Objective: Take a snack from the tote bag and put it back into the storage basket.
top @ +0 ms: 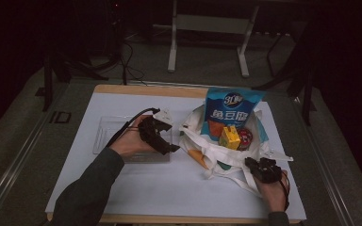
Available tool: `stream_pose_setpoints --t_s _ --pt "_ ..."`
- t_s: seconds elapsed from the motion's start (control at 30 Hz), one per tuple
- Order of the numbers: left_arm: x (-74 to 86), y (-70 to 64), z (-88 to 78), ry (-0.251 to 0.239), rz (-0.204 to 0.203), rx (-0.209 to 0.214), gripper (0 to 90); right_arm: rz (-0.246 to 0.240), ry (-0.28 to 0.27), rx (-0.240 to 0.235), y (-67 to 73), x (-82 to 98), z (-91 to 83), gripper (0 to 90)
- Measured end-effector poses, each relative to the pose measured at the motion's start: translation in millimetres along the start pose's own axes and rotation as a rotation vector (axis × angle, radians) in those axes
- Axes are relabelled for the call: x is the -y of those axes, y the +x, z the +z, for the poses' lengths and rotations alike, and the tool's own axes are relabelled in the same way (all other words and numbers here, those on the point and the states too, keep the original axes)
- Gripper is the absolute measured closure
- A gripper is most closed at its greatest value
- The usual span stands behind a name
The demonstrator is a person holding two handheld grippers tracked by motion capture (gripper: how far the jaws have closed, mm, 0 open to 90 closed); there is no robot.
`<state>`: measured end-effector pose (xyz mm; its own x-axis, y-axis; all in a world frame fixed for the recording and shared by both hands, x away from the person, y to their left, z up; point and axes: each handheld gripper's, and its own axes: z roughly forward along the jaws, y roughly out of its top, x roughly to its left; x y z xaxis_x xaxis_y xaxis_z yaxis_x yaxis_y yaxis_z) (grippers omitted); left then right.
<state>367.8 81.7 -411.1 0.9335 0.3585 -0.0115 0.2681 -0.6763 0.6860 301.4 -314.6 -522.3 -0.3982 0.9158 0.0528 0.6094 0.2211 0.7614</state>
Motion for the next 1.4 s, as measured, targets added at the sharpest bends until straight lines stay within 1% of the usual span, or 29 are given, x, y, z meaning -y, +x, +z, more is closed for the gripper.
stream_pose_setpoints --t_s 0.1,0.23,0.27,0.3,0.33,0.4,0.43,0.47,0.53,0.6,0.73,0.9,0.97,1.0,1.07,1.17,1.3,1.4 --pt "-3.4 -0.7 -0.5 -0.017 0.004 -0.007 14.2 -0.002 -0.001 0.002 0.2 0.2 0.1 82.8" --pt "-7.6 -2.8 0.1 -0.041 0.012 -0.006 15.8 -0.007 -0.001 0.002 0.9 0.3 0.2 82.1" --pt "-8.7 -3.6 0.4 -0.048 0.011 -0.013 16.8 -0.005 -0.001 0.001 0.7 0.3 0.1 82.0" --pt "-9.8 -4.5 0.4 -0.056 0.008 -0.014 18.5 -0.003 -0.002 0.000 0.5 0.4 0.0 82.0" --pt "-11.4 -5.3 0.4 -0.069 0.009 -0.006 20.5 -0.001 -0.002 -0.002 0.4 0.5 0.0 81.9" --pt "-14.4 -6.9 0.7 -0.083 0.011 -0.014 24.0 0.001 -0.002 -0.004 0.2 0.3 0.0 81.8" --pt "-16.0 -7.6 0.7 -0.089 0.018 -0.010 26.3 0.002 -0.002 -0.005 0.1 0.3 0.0 81.8" --pt "-17.9 -8.9 1.3 -0.099 0.020 -0.018 29.0 0.002 -0.002 -0.005 0.1 0.4 -0.1 81.8" --pt "-22.1 -10.9 3.1 -0.103 0.018 -0.027 32.8 0.002 -0.002 -0.005 0.7 0.4 -0.2 81.5" --pt "-26.5 -12.6 6.2 -0.098 0.017 -0.043 37.3 0.001 -0.002 -0.006 0.8 0.6 -0.3 81.4" --pt "-34.9 -15.7 13.9 -0.103 0.019 -0.046 44.2 0.001 -0.001 -0.008 0.5 0.5 -0.3 81.4" --pt "-42.2 -18.7 23.1 -0.093 0.018 -0.053 47.9 0.004 -0.004 -0.010 0.3 0.7 -0.2 81.4" --pt "-44.2 -19.4 25.7 -0.091 0.017 -0.049 47.9 0.005 -0.004 -0.010 0.3 0.8 -0.2 81.4" --pt "-45.4 -19.6 27.7 -0.094 0.013 -0.037 48.1 0.004 -0.003 -0.010 0.3 0.8 -0.2 81.4" --pt "-46.1 -20.1 28.7 -0.094 0.015 -0.039 48.4 0.006 -0.003 -0.010 0.4 0.9 -0.2 81.4" --pt "-50.6 -22.4 34.7 -0.085 0.020 -0.056 48.1 0.006 -0.004 -0.010 0.2 1.1 -0.2 81.4" --pt "-55.6 -23.8 41.5 -0.077 0.017 -0.063 46.6 0.008 -0.005 -0.011 0.2 1.2 -0.2 81.4" --pt "-60.0 -25.1 46.9 -0.059 0.038 -0.074 46.8 0.008 -0.005 -0.010 0.3 1.2 -0.1 81.4"
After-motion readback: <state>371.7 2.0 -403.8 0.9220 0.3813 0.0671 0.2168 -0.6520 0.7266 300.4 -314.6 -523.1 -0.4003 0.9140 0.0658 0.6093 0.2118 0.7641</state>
